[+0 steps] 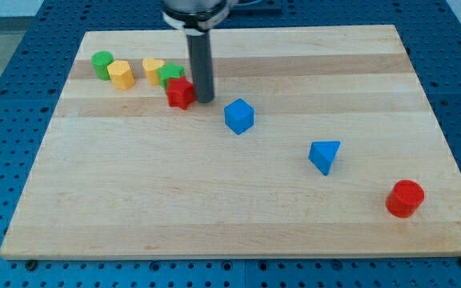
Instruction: Move the red circle towards bottom center
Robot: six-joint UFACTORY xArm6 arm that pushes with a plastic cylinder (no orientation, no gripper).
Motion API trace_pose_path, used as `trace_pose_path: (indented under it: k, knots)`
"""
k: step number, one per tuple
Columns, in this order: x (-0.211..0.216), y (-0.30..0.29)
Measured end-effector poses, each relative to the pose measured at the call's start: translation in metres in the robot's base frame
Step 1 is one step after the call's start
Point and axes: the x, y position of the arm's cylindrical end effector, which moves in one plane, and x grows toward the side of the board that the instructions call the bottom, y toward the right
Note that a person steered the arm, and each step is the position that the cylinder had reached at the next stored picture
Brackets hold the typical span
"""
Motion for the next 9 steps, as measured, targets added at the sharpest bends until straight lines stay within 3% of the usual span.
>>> trace_pose_path:
  k: [2, 3, 4, 5, 6, 8, 9]
  knots:
    - [-0.013, -0.034]
    - [0.041, -0.079]
    - [0.061, -0.059]
    - [0.180, 0.022]
    - [0.247, 0.160]
    - [0.234, 0.302]
    - [0.225, 0.340]
